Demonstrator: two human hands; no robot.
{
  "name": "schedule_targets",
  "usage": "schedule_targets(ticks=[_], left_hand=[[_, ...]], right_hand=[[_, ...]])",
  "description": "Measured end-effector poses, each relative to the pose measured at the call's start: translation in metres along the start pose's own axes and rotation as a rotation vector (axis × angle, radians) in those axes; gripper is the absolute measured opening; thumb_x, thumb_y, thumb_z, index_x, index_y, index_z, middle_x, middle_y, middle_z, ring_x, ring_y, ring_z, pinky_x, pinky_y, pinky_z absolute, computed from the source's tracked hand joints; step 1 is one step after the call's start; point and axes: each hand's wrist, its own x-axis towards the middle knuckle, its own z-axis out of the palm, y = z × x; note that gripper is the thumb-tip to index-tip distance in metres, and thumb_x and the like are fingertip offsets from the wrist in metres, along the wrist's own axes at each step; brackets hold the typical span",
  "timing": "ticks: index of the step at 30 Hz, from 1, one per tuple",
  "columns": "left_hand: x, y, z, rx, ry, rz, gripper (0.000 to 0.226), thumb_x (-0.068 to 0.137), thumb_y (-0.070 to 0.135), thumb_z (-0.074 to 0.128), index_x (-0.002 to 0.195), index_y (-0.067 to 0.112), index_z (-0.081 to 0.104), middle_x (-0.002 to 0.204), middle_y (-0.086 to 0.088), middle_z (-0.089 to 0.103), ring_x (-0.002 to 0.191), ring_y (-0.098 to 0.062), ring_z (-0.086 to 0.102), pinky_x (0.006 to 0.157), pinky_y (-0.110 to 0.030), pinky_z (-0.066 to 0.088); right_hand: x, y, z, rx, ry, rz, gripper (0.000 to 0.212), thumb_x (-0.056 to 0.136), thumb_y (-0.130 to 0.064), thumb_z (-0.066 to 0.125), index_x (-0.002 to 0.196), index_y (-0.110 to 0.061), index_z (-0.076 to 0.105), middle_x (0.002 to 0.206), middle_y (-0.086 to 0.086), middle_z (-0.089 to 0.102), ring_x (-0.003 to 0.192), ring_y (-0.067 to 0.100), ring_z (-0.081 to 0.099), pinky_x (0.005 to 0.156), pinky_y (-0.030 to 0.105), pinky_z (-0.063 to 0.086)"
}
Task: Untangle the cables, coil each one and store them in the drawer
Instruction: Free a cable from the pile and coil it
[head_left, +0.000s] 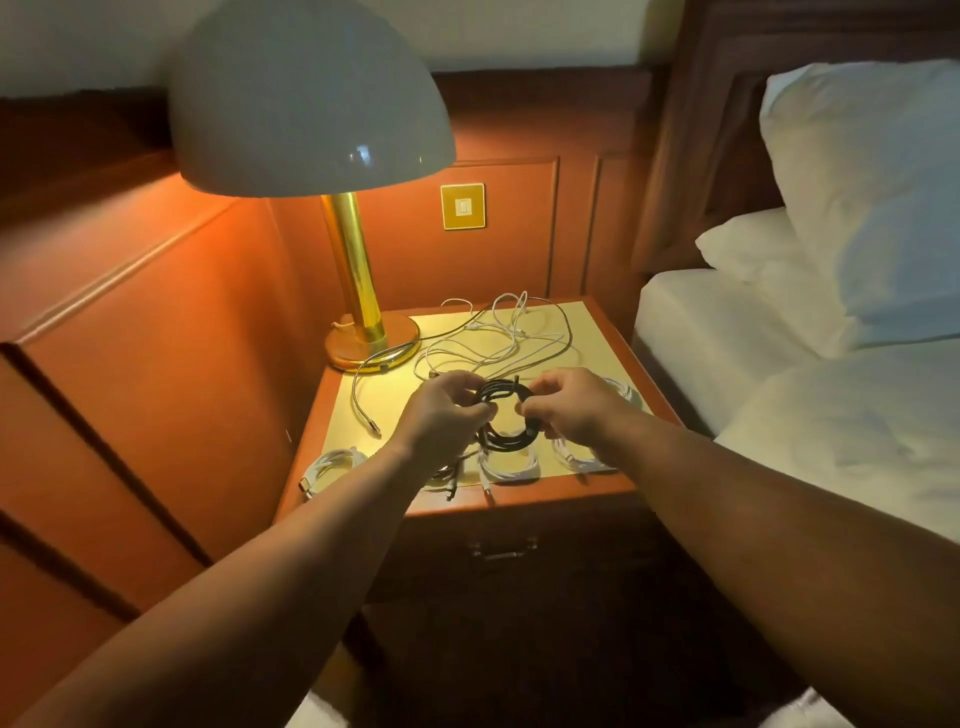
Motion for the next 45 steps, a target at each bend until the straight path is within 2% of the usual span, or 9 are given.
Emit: schedule_targets(ticks=[7, 13, 18, 22, 26, 33, 37, 42, 45], left_hand=[[0.071, -0.024, 0.027, 0.105, -0.095, -0.108, 0.032, 0.091, 0.020, 0.071, 0.122, 0.016, 0.063, 0.102, -0.005, 0.071, 0.091, -0.021, 0.070, 0.082, -0.038, 0.059], [0.116, -0.040, 0.038, 0.166, -0.135, -0.110, 0.022, 0.096, 0.025, 0.065, 0.118, 0.020, 0.065, 0.109, -0.003, 0.070, 0.090, -0.013, 0.068, 0.082, -0.035, 0.059], [0.139, -0.047, 0.041, 0.467, -0.105, -0.012, 0.017, 0.095, 0.029, 0.065, 0.112, 0.025, 0.066, 0.105, 0.004, 0.065, 0.091, -0.012, 0.062, 0.066, -0.023, 0.048], [0.146, -0.048, 0.039, 0.719, -0.083, 0.097, 0.021, 0.095, 0.026, 0.065, 0.115, 0.024, 0.065, 0.109, 0.005, 0.063, 0.095, -0.013, 0.058, 0.073, -0.026, 0.052], [0.147, -0.050, 0.043, 0.614, -0.164, 0.083, 0.015, 0.098, 0.029, 0.060, 0.111, 0.024, 0.066, 0.111, 0.002, 0.066, 0.096, -0.013, 0.060, 0.074, -0.025, 0.051], [0.138, -0.043, 0.041, 0.367, -0.276, -0.039, 0.045, 0.083, 0.042, 0.077, 0.122, 0.030, 0.058, 0.101, 0.003, 0.065, 0.093, -0.012, 0.063, 0.082, -0.033, 0.054], [0.129, -0.033, 0.038, 0.380, -0.161, -0.001, 0.041, 0.084, 0.043, 0.076, 0.119, 0.027, 0.061, 0.098, 0.010, 0.060, 0.088, -0.006, 0.058, 0.067, -0.024, 0.047], [0.112, -0.005, 0.028, 0.487, -0.091, 0.147, 0.031, 0.085, 0.045, 0.074, 0.106, 0.024, 0.065, 0.096, 0.008, 0.064, 0.086, -0.012, 0.063, 0.074, -0.037, 0.059], [0.097, 0.008, 0.021, 0.533, -0.083, 0.264, 0.026, 0.089, 0.038, 0.072, 0.107, 0.020, 0.067, 0.099, 0.003, 0.069, 0.083, -0.014, 0.066, 0.072, -0.038, 0.062]], right_hand=[[0.063, 0.025, -0.013, -0.285, 0.082, -0.021, 0.017, 0.091, -0.020, 0.067, 0.107, -0.014, 0.068, 0.099, 0.006, 0.070, 0.091, 0.022, 0.066, 0.080, 0.035, 0.053], [0.104, 0.042, -0.022, -0.454, 0.094, 0.022, 0.023, 0.091, -0.021, 0.068, 0.114, -0.016, 0.065, 0.103, 0.005, 0.065, 0.089, 0.020, 0.060, 0.076, 0.030, 0.049], [0.129, 0.050, -0.022, -0.631, 0.072, 0.072, 0.026, 0.092, -0.019, 0.065, 0.116, -0.013, 0.058, 0.108, 0.006, 0.063, 0.096, 0.025, 0.061, 0.083, 0.036, 0.054], [0.139, 0.051, -0.021, -0.735, 0.066, 0.084, 0.024, 0.092, -0.019, 0.064, 0.114, -0.014, 0.056, 0.105, 0.007, 0.063, 0.092, 0.024, 0.061, 0.078, 0.034, 0.053], [0.142, 0.053, -0.019, -0.771, 0.066, 0.082, 0.022, 0.093, -0.018, 0.061, 0.115, -0.015, 0.057, 0.104, 0.006, 0.063, 0.093, 0.025, 0.060, 0.077, 0.034, 0.052], [0.137, 0.047, -0.027, -0.426, 0.112, 0.095, 0.020, 0.092, -0.018, 0.063, 0.111, -0.015, 0.068, 0.103, 0.007, 0.068, 0.094, 0.024, 0.063, 0.074, 0.030, 0.049], [0.119, 0.035, -0.028, -0.148, 0.055, 0.140, 0.024, 0.089, -0.011, 0.067, 0.112, -0.014, 0.065, 0.106, 0.007, 0.066, 0.099, 0.023, 0.062, 0.085, 0.036, 0.053], [0.088, 0.011, -0.033, -0.009, 0.005, 0.167, 0.009, 0.091, -0.007, 0.063, 0.096, -0.014, 0.065, 0.099, 0.010, 0.067, 0.094, 0.022, 0.059, 0.066, 0.029, 0.044], [0.072, -0.003, -0.038, 0.082, -0.067, 0.219, 0.009, 0.094, -0.009, 0.058, 0.099, -0.010, 0.066, 0.105, 0.012, 0.069, 0.105, 0.025, 0.059, 0.079, 0.036, 0.043]])
